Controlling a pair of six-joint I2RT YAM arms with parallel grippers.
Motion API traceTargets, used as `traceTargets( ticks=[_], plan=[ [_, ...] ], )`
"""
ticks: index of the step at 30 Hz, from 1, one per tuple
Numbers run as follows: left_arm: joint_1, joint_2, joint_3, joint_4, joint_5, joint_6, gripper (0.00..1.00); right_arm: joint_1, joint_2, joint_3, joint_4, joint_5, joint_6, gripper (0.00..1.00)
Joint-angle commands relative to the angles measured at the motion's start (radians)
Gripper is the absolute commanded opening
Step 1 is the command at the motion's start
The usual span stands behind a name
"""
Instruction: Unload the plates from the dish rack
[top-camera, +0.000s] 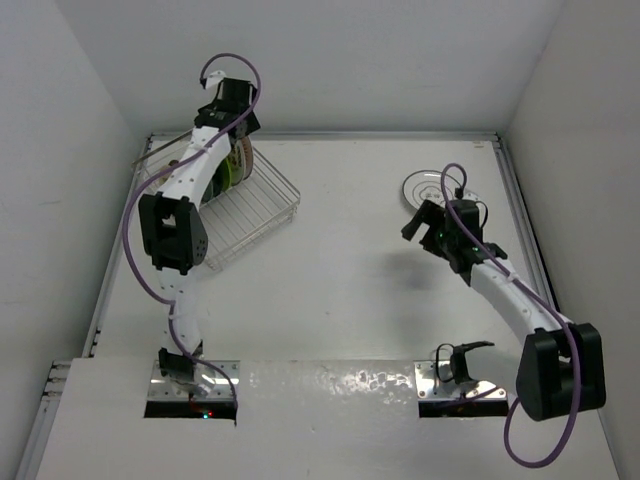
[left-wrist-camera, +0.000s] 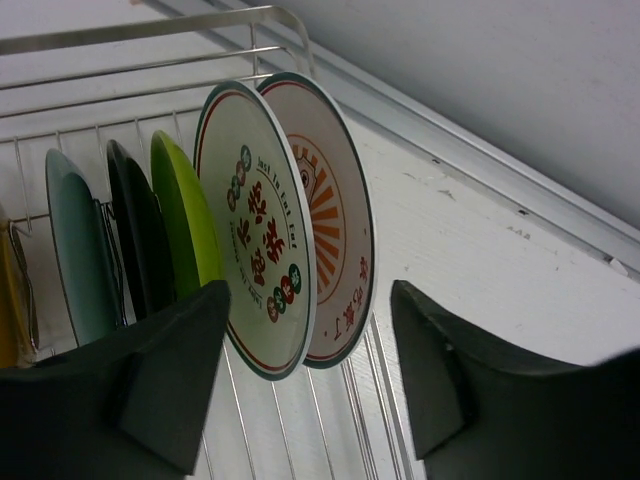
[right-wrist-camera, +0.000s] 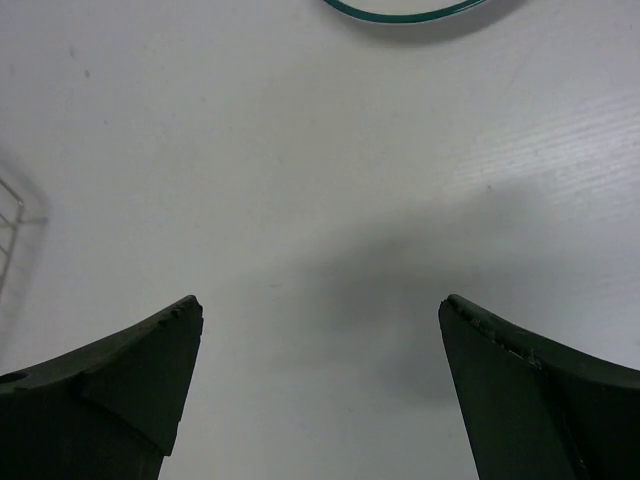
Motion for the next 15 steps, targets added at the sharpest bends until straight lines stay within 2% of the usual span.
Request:
traceTargets(
  ticks=[1, 5, 8, 12, 15],
  plan=[
    [0.021, -0.008, 0.017, 0.029, -0.005, -0.019, 0.61, 0.010, -0.068, -0.036, 0.035, -0.026, -0.025, 0.99],
    [0.026, -0.011, -0.085, 0.097, 0.017, -0.044, 0.52, 0.012, -0.094, -0.027, 0.020, -0.016, -0.035, 0.99],
    [0.029, -0.001, -0.095, 0.106, 0.014, -0.048, 0.43, 0.012, -0.094, -0.024, 0.015, -0.029, -0.041, 0.99],
    [0.034, -0.001, -0.118, 0.124, 0.023, -0.050, 0.39, 0.013, -0.096, -0.026, 0.021, -0.029, -0.039, 0.99],
    [0.047, 0.004, -0.123, 0.131, 0.047, -0.051, 0.22, 0.013, -0.094, -0.026, 0.029, -0.036, -0.033, 0.99]
  ],
)
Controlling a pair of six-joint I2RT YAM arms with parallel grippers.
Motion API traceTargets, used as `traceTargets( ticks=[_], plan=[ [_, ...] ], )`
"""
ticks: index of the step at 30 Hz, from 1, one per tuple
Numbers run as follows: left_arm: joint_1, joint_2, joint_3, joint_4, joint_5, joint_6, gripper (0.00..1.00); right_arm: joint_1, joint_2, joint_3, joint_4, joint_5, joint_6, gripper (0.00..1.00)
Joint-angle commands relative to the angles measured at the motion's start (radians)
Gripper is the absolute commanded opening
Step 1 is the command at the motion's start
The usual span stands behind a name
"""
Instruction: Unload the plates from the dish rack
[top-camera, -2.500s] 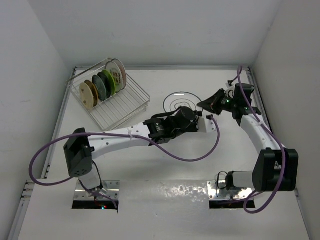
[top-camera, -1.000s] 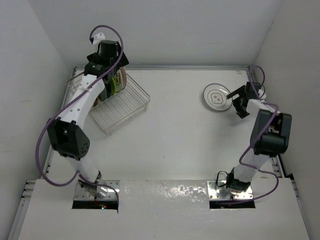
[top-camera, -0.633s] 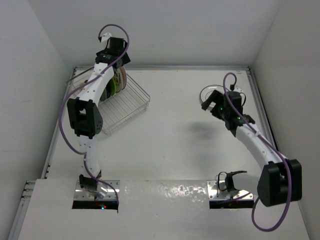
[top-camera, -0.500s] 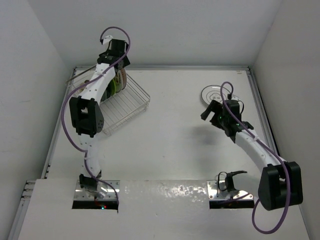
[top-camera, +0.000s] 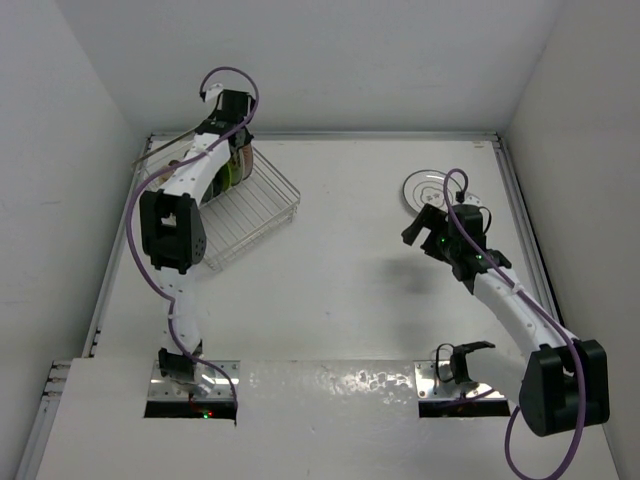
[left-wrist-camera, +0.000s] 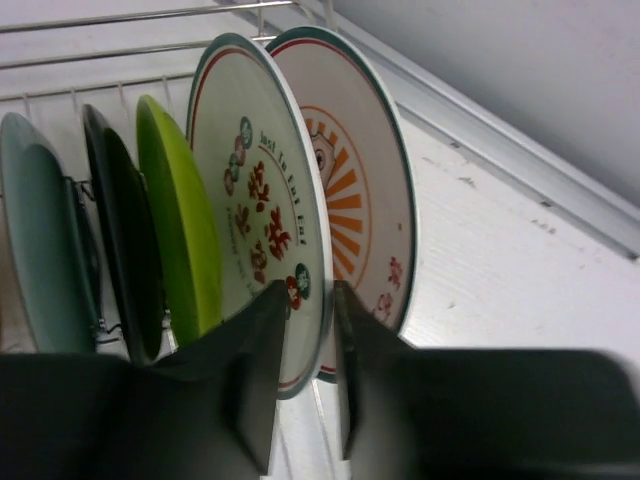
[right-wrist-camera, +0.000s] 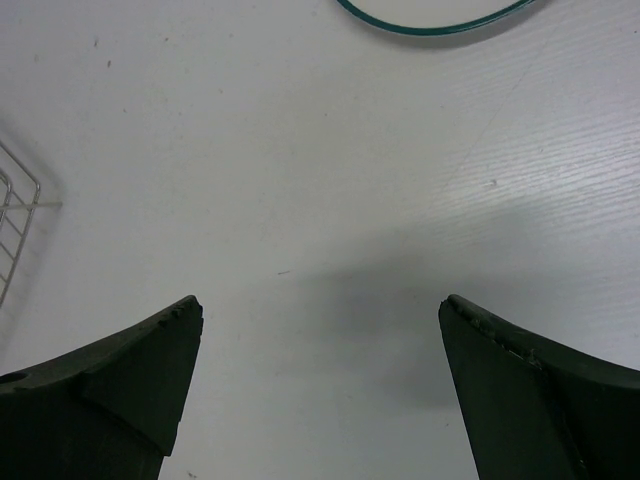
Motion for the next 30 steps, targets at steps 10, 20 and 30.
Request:
traceTargets(
  ticks=[10, 20, 30],
  plan=[
    [0.042, -0.058, 0.047, 0.089, 0.108, 0.063, 0.00, 0.008, -0.063, 0.041, 0.014, 0.026, -0.023, 0.99],
    [0.035, -0.225, 0.015, 0.221, 0.216, 0.226, 0.00, 0.006, -0.106, 0.134, -0.066, 0.052, -0.035, 0.99],
    [-0.132, -0.423, -0.141, 0.426, 0.303, 0.608, 0.00, 0.003, -0.042, 0.367, -0.173, 0.027, -0.041, 0.99]
  ],
)
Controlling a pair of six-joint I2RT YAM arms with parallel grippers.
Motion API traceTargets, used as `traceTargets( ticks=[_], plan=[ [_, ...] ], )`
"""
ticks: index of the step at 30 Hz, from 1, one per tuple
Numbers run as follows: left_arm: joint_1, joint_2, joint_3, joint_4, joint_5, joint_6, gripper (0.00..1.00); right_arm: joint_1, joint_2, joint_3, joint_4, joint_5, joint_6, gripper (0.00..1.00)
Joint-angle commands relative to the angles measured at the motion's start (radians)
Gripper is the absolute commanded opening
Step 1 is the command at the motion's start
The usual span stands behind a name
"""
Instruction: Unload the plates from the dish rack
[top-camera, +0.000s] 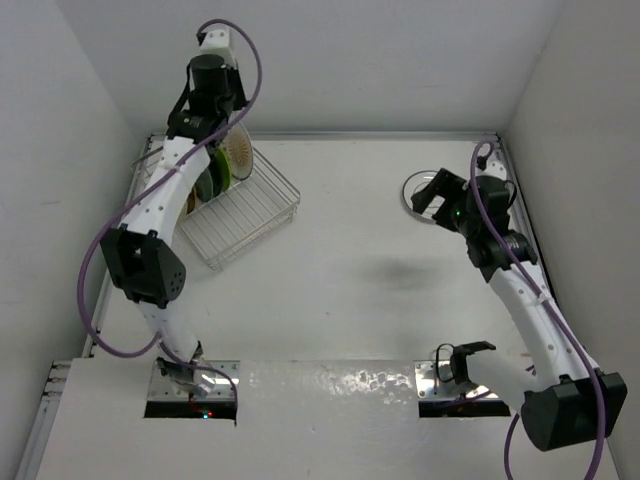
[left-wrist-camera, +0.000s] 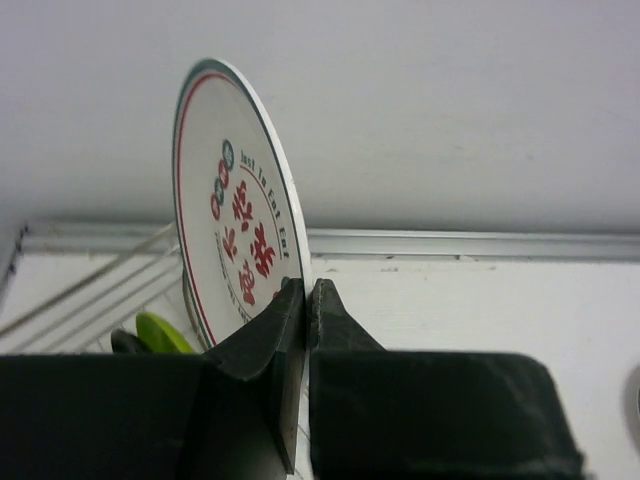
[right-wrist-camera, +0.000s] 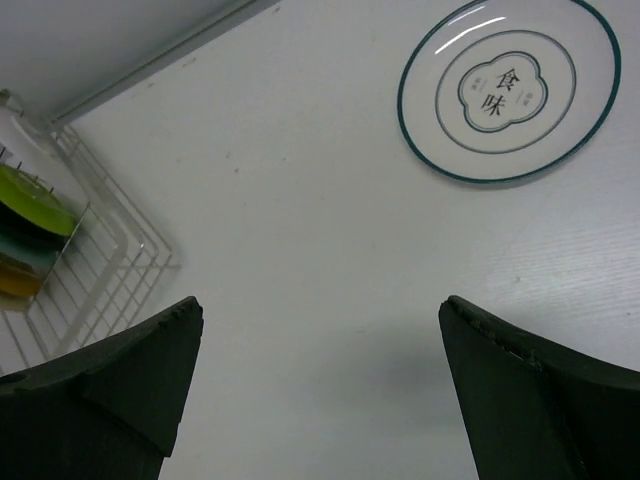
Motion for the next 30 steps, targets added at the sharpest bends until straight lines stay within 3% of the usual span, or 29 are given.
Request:
traceTargets(
  ticks=[1, 3, 4, 5, 8, 12, 15, 22, 26, 27, 29, 30],
  plan=[
    [-0.156, -0.141, -0.091, 0.183, 0.054, 0.244, 0.00, -0.007, 0.067, 0.181, -0.049, -0.069, -0.026, 0.99],
    [-0.234, -0.209, -0.188, 0.237, 0.121, 0.369, 0.00, -0.059, 0.164, 0.308, -0.085, -0.237, -0.013, 0.99],
    [-0.234, -0.209, -0.222, 0.249, 0.155, 0.404, 0.00, -0.084, 0.193, 0.339, -0.085, -0.238, 0.006, 0.99],
    [-0.280, -0.253, -0.290, 0.272, 0.184, 0.465, 0.00, -0.114, 0.220, 0.365, -0.076, -0.372, 0.032, 0.99],
    [-0.378, -0.306, -0.372, 0.255, 0.288, 0.560, 0.00, -0.150, 0.296, 0.454, -0.067, -0.488, 0.096, 0.99],
    [-0.497, -0.262, -0.331, 0.104, 0.411, 0.659, 0.00, -0.152, 0.372, 0.543, -0.074, -0.582, 0.136, 0.98],
    [-0.579, -0.206, -0.282, 0.021, 0.389, 0.702, 0.00, -0.150, 0.402, 0.536, -0.096, -0.583, 0.139, 0.97],
    [-0.714, -0.150, -0.280, 0.001, 0.263, 0.797, 0.00, -0.150, 0.414, 0.413, -0.045, -0.577, 0.162, 0.94],
    [-0.733, -0.146, -0.306, 0.057, 0.200, 0.797, 0.00, -0.150, 0.402, 0.346, -0.005, -0.587, 0.181, 0.76],
    [-0.736, -0.156, -0.317, 0.077, 0.175, 0.798, 0.00, -0.150, 0.397, 0.332, 0.001, -0.583, 0.184, 0.64],
    [-0.742, -0.165, -0.346, 0.125, 0.158, 0.800, 0.00, -0.150, 0.386, 0.297, 0.028, -0.582, 0.199, 0.54],
    [-0.747, -0.173, -0.361, 0.146, 0.155, 0.802, 0.00, -0.150, 0.385, 0.286, 0.060, -0.588, 0.207, 0.37]
  ],
)
